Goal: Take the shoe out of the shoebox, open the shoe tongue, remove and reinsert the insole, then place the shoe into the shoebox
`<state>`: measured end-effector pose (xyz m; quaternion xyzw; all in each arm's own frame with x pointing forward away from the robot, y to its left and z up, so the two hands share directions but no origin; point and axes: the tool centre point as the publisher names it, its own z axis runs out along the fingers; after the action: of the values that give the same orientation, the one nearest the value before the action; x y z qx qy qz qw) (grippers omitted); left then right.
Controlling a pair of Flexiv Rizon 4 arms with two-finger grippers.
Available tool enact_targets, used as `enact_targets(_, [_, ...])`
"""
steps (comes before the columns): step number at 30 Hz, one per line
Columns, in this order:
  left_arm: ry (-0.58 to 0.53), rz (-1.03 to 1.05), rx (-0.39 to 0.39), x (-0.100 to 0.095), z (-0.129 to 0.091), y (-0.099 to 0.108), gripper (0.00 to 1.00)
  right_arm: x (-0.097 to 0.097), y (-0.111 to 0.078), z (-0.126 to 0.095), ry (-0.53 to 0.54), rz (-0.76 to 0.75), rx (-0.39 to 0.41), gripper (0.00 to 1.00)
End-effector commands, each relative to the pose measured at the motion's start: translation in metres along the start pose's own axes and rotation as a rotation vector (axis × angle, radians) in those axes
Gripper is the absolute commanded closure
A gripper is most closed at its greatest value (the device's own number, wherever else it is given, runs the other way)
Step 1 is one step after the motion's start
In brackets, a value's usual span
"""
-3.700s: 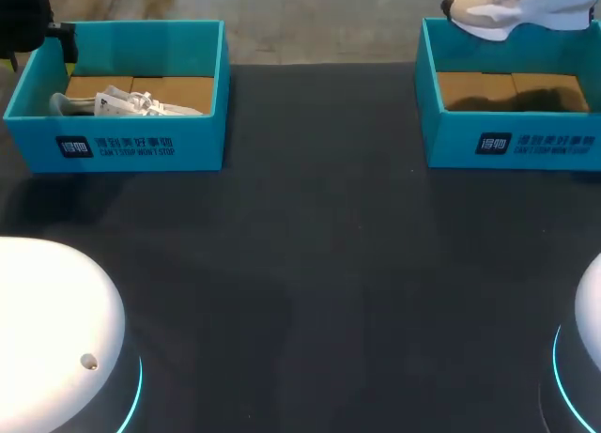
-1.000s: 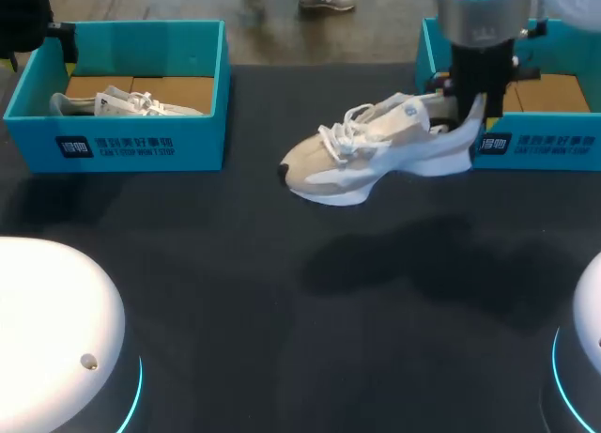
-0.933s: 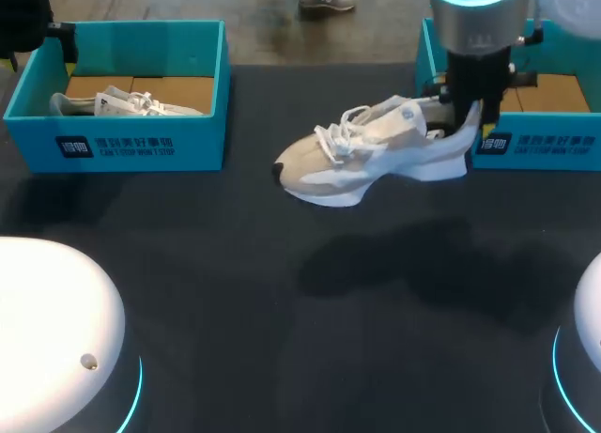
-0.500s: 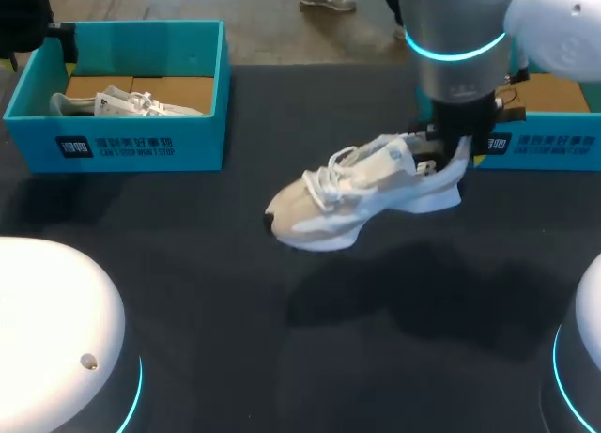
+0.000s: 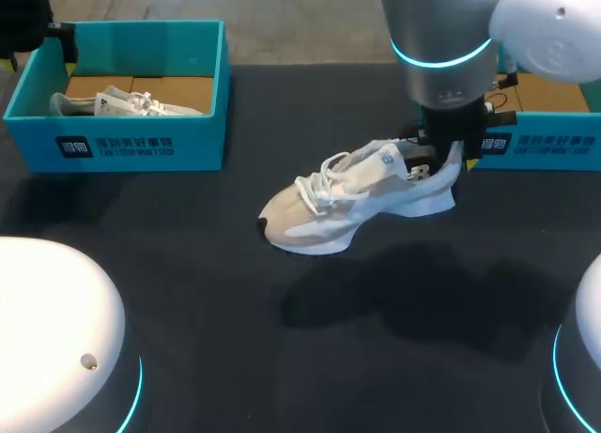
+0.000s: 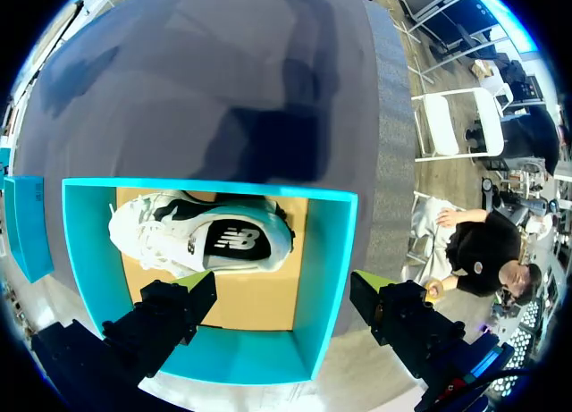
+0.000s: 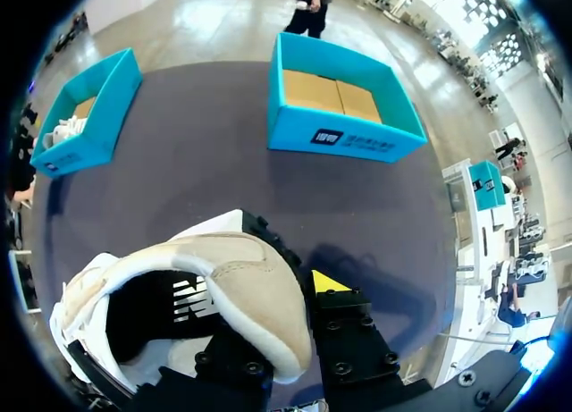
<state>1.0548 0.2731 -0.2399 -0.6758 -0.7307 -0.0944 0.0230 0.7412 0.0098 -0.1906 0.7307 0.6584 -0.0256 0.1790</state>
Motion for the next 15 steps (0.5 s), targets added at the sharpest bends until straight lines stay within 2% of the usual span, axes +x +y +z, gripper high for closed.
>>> enact_targets(1, [0.000,0.000,-0.002,0.000,0.000,-0.001,0.00,0.001,0.000,-0.001,0.000,0.001,0.002,1.00])
enact_targets(6, [0.000,0.000,-0.002,0.000,0.000,-0.001,0.00,0.001,0.000,-0.001,0.000,0.001,0.002,1.00])
enact_targets(15, [0.000,0.000,-0.002,0.000,0.000,-0.001,0.00,0.041,-0.012,0.036,-0.027,-0.044,0.028,1.00])
